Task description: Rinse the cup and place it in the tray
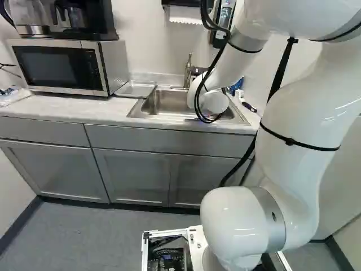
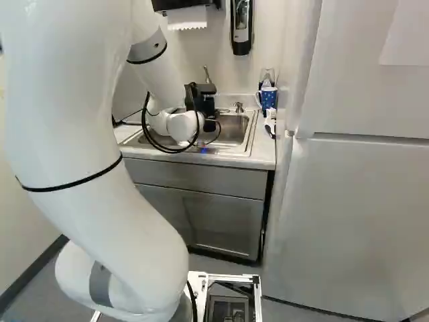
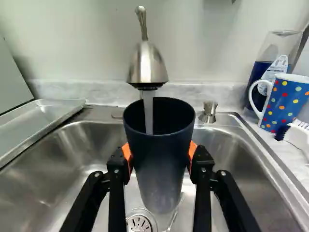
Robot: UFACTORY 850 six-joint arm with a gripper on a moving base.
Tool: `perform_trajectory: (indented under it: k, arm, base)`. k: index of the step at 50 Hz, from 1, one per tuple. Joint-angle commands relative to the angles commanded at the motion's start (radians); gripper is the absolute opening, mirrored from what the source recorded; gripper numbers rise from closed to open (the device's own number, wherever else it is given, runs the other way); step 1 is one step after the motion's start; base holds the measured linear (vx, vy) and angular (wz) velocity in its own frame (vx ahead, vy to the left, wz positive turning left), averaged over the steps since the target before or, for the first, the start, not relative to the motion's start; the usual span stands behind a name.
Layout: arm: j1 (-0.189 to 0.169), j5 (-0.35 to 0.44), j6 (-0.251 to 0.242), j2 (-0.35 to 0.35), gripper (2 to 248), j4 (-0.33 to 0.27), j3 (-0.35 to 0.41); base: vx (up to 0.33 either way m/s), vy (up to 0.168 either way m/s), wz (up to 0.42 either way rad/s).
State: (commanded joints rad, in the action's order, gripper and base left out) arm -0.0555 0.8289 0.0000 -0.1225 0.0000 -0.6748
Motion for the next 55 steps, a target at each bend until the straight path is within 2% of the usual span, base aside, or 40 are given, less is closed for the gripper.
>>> perform_trajectory:
  k: [55]
  arm:
    - [0.000, 0.000, 0.000, 0.000, 125, 0.000, 0.000]
  base:
    - [0.000, 0.000, 0.000]
